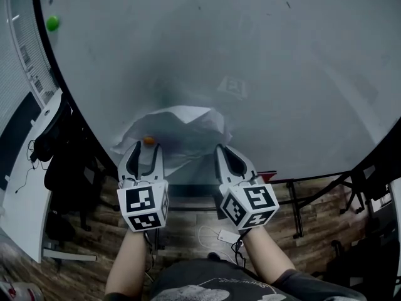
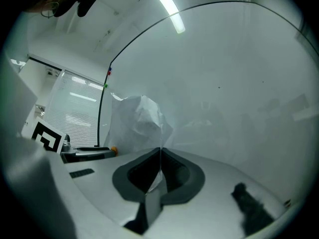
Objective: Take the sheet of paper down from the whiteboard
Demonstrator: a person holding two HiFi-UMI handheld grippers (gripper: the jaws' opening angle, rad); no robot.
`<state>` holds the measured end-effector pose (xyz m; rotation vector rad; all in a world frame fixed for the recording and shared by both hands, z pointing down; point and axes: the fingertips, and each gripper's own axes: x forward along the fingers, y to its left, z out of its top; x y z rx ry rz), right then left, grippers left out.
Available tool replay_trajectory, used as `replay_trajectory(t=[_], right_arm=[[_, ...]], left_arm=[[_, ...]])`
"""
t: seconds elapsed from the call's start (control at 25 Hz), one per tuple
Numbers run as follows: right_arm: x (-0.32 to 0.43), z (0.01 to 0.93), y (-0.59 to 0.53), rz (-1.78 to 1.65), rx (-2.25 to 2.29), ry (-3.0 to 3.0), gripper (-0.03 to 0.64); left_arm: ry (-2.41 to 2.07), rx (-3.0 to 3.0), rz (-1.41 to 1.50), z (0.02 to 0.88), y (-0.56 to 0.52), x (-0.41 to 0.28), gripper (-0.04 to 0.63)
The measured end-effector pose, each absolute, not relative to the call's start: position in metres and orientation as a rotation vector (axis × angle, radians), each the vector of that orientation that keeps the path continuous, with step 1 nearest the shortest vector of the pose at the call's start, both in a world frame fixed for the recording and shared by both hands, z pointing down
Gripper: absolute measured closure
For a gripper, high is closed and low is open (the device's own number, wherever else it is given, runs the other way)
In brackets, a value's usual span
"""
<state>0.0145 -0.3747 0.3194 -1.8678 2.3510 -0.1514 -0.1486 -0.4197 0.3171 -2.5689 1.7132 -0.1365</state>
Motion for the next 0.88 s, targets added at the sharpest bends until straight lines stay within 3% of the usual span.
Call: replay_trajectory(t=[0.88], right_arm=[[0.008,0.325,-0.367,-0.163,-1.601,2.569,0.594]], left_arm=[[1.899,-2.481,-0.177,0.327,-0.413,-0.144,0.469]])
